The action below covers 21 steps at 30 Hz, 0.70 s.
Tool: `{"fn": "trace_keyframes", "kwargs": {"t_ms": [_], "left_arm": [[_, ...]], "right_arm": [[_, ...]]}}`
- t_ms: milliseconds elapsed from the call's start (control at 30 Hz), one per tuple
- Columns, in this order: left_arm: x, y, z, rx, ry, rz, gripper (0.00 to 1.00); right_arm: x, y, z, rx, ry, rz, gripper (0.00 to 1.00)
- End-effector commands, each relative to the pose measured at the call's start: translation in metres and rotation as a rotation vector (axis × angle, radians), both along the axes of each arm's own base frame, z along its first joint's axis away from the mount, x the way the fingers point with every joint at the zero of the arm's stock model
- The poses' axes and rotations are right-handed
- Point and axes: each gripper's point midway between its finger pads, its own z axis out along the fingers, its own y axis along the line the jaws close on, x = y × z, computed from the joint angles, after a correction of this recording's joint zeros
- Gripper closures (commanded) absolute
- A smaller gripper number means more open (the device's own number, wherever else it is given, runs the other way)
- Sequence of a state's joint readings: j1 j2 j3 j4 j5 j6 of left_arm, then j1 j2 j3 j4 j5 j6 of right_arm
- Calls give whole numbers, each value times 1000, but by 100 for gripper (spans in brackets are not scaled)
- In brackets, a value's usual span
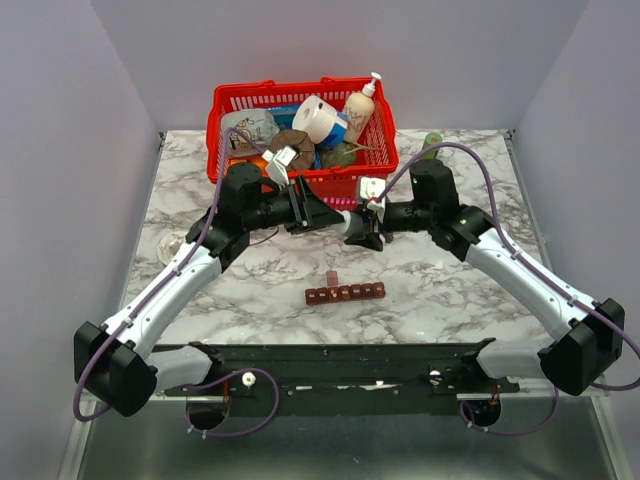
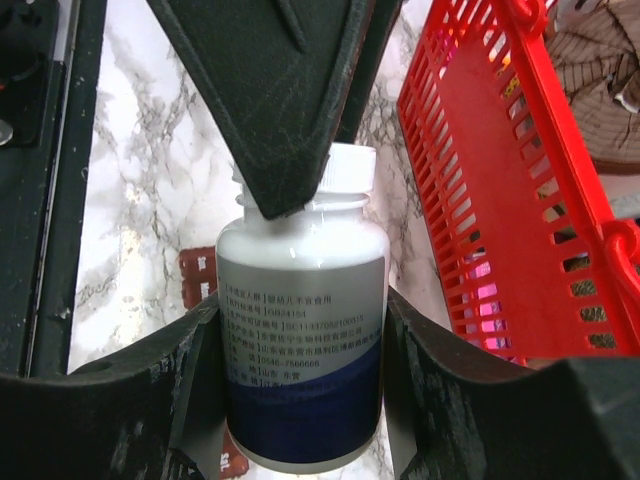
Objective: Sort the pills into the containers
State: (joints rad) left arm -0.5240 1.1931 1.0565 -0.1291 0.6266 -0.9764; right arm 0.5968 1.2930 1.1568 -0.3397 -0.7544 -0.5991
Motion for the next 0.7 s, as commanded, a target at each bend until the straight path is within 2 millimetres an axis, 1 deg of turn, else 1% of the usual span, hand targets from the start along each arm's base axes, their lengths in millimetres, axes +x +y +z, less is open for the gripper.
{"fn": "trace_keyframes", "kwargs": {"t_ms": [0, 33, 167, 233, 267, 300, 333, 400, 433, 467, 500, 533, 567, 600, 633, 667], "left_arm": [[-9, -5, 3, -15, -26, -79, 54], [-10, -5, 4, -15, -35, -85, 59], [-13, -5, 1, -8, -92, -129, 62], [-18, -5, 0, -16, -123, -170, 63], [-19, -4, -1, -21, -133, -184, 64], [-20, -5, 1, -33, -156, -199, 64], [-25, -5, 0, -38, -159, -233, 64], [-30, -5, 2, -42, -219, -277, 64], [-32, -5, 2, -39, -239, -296, 64], [-38, -4, 1, -37, -278, -344, 64], [-41, -3, 1, -37, -299, -365, 63], [-44, -2, 1, -38, -324, -386, 63], [-51, -1, 2, -45, -351, -428, 63], [-54, 2, -1, -33, -388, -446, 62], [-58, 3, -3, -25, -425, -475, 61], [-59, 5, -2, -18, -455, -486, 60]], "right_arm": [[-10, 6, 7, 25, -7, 46, 90], [-11, 7, 7, 27, 7, 48, 90], [-22, 11, 6, 48, 75, 87, 90], [-32, 14, 5, 64, 136, 122, 90], [-34, 15, 4, 69, 163, 134, 90], [-41, 17, 4, 80, 197, 166, 90], [-46, 18, 4, 85, 243, 173, 90], [-56, 20, 3, 100, 312, 224, 90], [-61, 20, 5, 107, 356, 237, 90], [-63, 20, 5, 114, 388, 252, 90], [-71, 20, 7, 126, 437, 301, 90], [-74, 20, 7, 129, 494, 310, 90], [-76, 20, 9, 136, 527, 326, 90], [-84, 19, 12, 146, 568, 373, 90], [-86, 19, 10, 141, 639, 377, 91], [-87, 20, 11, 148, 656, 395, 91]]}}
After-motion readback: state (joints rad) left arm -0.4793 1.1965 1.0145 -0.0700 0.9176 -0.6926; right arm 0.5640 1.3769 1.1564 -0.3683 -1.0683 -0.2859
